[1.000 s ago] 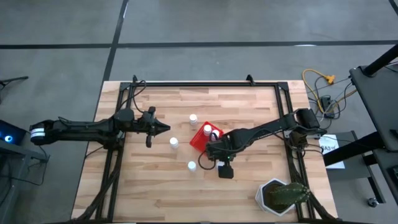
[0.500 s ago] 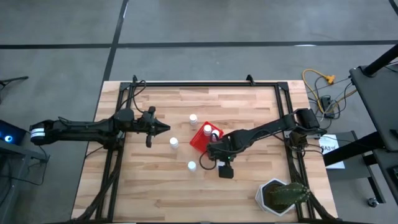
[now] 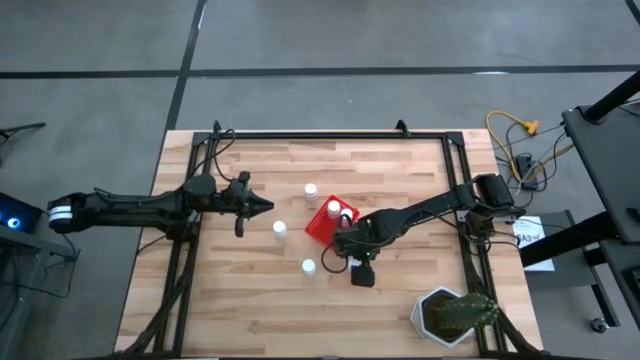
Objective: Pick and place pill bottles into a basket
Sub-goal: Put the white pill bottle into the red basket
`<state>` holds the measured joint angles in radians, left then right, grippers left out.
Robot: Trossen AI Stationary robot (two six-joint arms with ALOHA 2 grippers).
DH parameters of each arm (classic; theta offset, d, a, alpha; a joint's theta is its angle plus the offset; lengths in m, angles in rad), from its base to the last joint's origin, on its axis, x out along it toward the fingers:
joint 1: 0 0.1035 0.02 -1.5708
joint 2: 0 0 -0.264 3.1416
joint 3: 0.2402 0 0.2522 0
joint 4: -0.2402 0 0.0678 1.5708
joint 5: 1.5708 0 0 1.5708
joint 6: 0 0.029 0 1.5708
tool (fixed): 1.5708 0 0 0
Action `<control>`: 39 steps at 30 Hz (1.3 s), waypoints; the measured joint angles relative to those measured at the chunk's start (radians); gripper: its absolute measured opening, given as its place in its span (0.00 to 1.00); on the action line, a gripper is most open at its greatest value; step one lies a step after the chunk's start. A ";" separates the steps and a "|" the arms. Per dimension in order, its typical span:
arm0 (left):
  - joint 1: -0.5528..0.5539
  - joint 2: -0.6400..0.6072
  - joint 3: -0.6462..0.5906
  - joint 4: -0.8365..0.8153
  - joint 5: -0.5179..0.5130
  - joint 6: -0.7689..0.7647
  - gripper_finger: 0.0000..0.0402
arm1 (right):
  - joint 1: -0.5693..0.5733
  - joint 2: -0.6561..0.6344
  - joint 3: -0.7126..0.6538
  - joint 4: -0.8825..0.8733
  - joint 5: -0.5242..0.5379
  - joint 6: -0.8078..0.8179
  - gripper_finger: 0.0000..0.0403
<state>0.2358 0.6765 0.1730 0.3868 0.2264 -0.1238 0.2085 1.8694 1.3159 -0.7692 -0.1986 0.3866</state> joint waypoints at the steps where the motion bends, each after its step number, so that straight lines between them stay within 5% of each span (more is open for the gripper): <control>1: 0.000 0.000 0.000 0.001 0.000 0.000 0.04 | 0.000 0.000 0.000 0.000 0.000 0.000 0.66; 12: 0.000 0.002 0.000 0.001 0.000 0.000 0.04 | 0.000 0.000 0.000 0.028 0.000 0.014 0.56; 21: 0.000 0.002 0.000 0.001 0.000 0.000 0.04 | 0.001 -0.002 0.000 0.028 -0.001 0.003 0.37; 39: 0.000 0.002 0.000 0.000 0.000 0.000 0.04 | -0.045 -0.002 0.154 -0.159 0.044 -0.042 0.36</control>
<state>0.2356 0.6785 0.1730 0.3871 0.2264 -0.1237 0.1634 1.8671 1.4703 -0.9286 -0.1546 0.3447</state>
